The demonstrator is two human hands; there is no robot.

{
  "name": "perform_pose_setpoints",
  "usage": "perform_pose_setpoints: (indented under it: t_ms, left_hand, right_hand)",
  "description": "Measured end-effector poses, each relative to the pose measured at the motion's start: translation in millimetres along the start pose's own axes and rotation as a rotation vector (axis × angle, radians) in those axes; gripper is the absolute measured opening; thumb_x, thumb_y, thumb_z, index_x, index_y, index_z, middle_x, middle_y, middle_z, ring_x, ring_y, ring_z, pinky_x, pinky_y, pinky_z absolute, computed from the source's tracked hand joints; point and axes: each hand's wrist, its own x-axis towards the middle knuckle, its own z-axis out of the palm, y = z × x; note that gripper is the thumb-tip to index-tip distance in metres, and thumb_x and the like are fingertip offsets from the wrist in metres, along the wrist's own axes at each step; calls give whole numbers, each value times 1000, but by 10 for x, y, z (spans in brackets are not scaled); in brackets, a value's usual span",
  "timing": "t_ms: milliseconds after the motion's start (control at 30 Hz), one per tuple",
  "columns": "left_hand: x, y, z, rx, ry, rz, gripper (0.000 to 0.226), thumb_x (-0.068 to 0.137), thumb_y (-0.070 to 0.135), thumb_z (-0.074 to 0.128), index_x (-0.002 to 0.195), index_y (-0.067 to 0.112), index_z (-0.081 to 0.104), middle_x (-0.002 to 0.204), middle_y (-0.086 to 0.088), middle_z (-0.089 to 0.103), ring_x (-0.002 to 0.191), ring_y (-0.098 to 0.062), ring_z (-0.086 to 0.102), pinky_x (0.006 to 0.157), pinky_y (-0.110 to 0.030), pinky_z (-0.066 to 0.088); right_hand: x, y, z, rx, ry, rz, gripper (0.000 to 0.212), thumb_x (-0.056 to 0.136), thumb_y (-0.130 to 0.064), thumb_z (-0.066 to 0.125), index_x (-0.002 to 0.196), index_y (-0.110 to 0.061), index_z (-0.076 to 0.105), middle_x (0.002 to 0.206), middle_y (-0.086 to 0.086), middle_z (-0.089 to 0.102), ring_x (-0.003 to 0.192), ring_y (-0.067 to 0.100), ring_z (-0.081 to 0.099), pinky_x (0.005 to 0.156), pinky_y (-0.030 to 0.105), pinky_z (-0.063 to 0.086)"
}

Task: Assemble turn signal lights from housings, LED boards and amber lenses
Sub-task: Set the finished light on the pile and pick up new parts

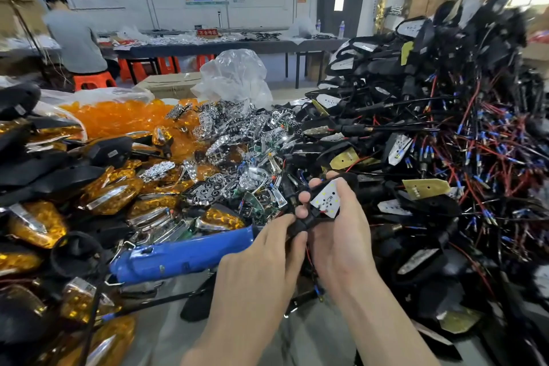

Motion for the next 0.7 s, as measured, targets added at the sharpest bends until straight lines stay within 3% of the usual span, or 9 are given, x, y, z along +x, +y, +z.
perform_pose_setpoints:
  t_ms: [167, 333, 433, 500, 600, 700]
  left_hand:
    - [-10, -16, -3, -18, -4, 16, 34, 92, 46, 40, 101, 25, 65, 58, 12, 63, 41, -11, 56, 33, -28, 35]
    - [-39, -48, -14, -74, -66, -12, 30, 89, 53, 33, 103, 33, 53, 55, 14, 58, 45, -8, 57, 39, -33, 45]
    - [-108, -91, -24, -57, -114, -74, 35, 82, 62, 15, 103, 43, 36, 62, 16, 60, 60, -9, 62, 53, -29, 46]
    - [-130, -91, -43, -93, -94, -80, 30, 81, 61, 18, 100, 45, 34, 67, 19, 61, 62, -7, 63, 55, -30, 48]
    - [-104, -54, -93, -120, -71, -49, 29, 87, 56, 34, 112, 46, 42, 85, 23, 60, 61, 0, 60, 45, -30, 49]
    - [-78, -55, -103, -149, -29, -21, 38, 94, 49, 39, 131, 43, 46, 114, 13, 51, 71, -2, 57, 39, -19, 39]
  right_hand:
    - [-3, 4, -30, -23, -7, -1, 14, 107, -22, 46, 102, -16, 57, 78, 3, 64, 55, 17, 56, 46, 27, 47]
    - [19, 39, -67, -60, 2, -19, 18, 107, -22, 46, 105, -17, 63, 80, 5, 66, 61, 20, 62, 49, 29, 50]
    - [45, 25, -83, -36, 1, -25, 17, 106, -20, 45, 104, -16, 62, 78, 5, 65, 60, 20, 61, 47, 27, 48]
    - [55, 18, -91, -19, 1, -16, 17, 105, -19, 45, 102, -16, 62, 77, 5, 65, 60, 20, 62, 48, 28, 50]
    - [39, 39, -103, -15, -7, 21, 18, 104, -21, 46, 102, -16, 63, 78, 6, 67, 65, 24, 67, 55, 31, 56]
    - [1, 74, -113, -19, -36, 88, 22, 103, -23, 45, 96, -21, 66, 82, 5, 68, 73, 25, 71, 69, 38, 59]
